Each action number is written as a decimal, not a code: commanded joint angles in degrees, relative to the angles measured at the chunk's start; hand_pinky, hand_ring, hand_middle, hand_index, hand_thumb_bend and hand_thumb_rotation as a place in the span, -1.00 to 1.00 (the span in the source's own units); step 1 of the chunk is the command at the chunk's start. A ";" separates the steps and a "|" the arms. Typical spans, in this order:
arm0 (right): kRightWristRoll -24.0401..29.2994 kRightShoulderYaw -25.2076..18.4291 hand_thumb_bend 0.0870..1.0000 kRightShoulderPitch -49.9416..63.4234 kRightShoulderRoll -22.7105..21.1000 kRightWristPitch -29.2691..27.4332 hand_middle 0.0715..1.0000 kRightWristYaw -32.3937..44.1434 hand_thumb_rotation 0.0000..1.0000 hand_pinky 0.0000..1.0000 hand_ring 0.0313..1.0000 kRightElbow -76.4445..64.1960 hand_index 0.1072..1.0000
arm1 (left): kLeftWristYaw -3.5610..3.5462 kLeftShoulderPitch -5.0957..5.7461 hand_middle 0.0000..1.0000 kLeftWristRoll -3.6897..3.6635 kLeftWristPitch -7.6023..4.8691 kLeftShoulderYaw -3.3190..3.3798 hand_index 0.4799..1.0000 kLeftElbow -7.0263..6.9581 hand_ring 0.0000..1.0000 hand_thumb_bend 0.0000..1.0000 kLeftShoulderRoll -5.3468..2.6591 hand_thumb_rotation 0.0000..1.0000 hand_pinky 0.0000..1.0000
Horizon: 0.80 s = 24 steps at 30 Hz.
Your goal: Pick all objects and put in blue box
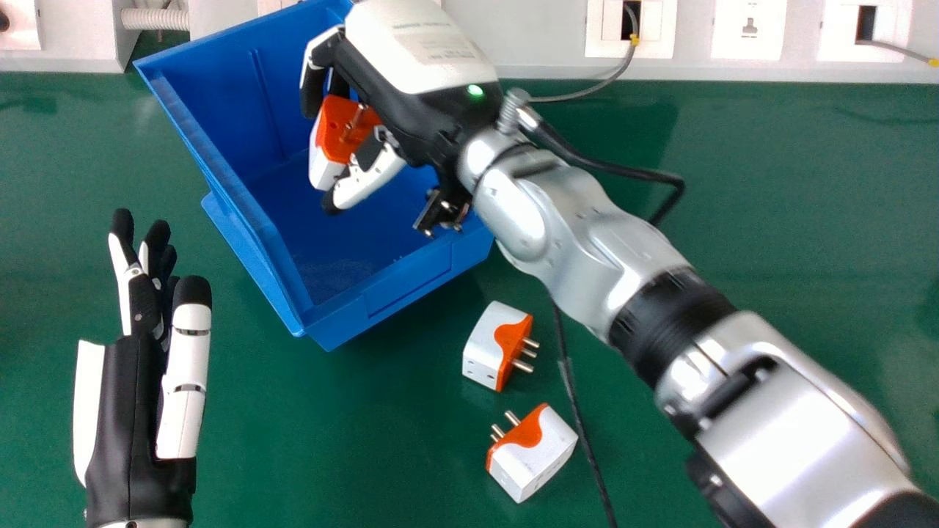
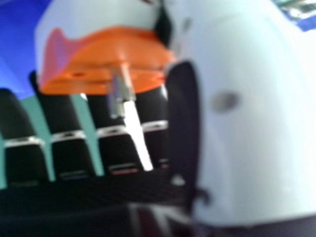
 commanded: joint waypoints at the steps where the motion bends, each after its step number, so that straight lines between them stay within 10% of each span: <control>1: -0.47 0.79 -0.09 -5.17 1.79 0.85 -0.14 -2.29 -0.99 -0.57 -0.32 2.31 -0.01 | 0.09 0.38 1.00 -0.04 -0.10 -0.23 1.00 -1.87 1.00 -0.27 0.18 0.88 1.00; 12: -3.57 6.13 -0.07 -8.88 4.17 4.50 -0.04 -3.80 -1.00 -0.47 -0.25 9.24 -0.10 | -1.02 0.42 1.00 -2.98 -0.50 -1.00 1.00 -2.14 1.00 -0.29 -0.49 0.85 1.00; 24: -5.35 10.32 -0.07 -7.75 5.48 8.76 -0.11 1.97 -1.00 -0.48 -0.27 10.23 -0.03 | 0.17 1.20 1.00 -2.63 -0.11 -1.10 1.00 -3.08 1.00 -0.34 -1.38 0.82 1.00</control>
